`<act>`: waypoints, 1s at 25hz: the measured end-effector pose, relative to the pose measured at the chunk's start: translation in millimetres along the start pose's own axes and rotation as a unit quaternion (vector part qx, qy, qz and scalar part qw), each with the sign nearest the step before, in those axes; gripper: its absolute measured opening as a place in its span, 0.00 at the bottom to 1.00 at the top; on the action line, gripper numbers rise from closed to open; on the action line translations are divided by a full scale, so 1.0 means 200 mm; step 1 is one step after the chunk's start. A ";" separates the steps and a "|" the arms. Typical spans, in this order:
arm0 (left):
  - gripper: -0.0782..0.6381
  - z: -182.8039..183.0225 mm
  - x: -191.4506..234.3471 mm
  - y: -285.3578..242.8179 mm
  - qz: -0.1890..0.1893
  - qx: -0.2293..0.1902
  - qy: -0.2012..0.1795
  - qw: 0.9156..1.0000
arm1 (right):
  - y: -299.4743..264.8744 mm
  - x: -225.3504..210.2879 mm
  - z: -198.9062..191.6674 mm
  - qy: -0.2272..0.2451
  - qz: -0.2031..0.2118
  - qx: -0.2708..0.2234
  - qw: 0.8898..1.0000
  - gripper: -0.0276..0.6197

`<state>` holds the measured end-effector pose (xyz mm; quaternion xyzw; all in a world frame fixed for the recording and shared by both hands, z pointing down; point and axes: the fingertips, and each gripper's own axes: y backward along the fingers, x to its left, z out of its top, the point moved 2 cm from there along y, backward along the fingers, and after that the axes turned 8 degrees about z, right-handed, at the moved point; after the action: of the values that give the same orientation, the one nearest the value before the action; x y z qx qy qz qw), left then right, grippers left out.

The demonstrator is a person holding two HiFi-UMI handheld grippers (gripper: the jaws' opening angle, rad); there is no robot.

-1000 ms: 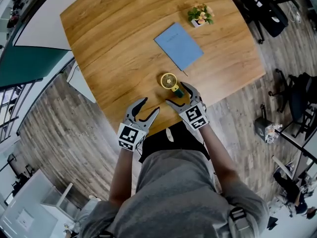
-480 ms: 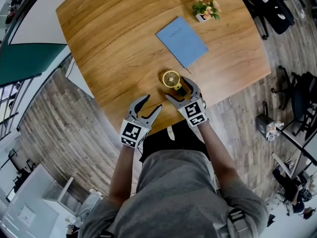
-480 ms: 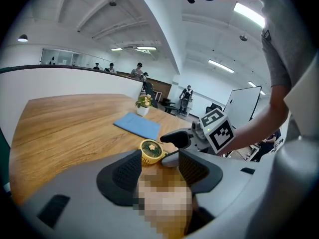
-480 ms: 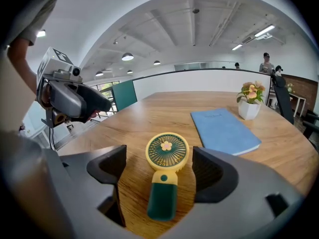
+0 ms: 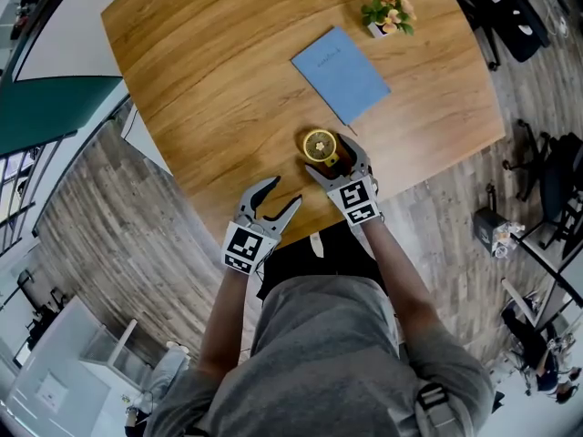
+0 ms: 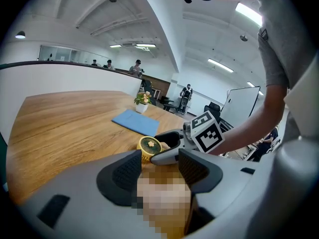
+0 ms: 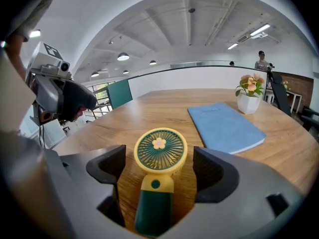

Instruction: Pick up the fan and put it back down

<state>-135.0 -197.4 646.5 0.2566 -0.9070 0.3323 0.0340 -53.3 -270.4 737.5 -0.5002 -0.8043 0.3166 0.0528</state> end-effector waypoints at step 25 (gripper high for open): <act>0.46 -0.04 0.04 0.00 0.001 0.009 -0.006 1.000 | -0.11 -0.03 -0.08 0.016 -0.041 0.059 0.997 0.64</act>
<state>-142.1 -197.1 654.4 0.2578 -0.9044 0.3390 0.0253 -60.2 -275.1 764.1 -0.4682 -0.8031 0.3524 0.1081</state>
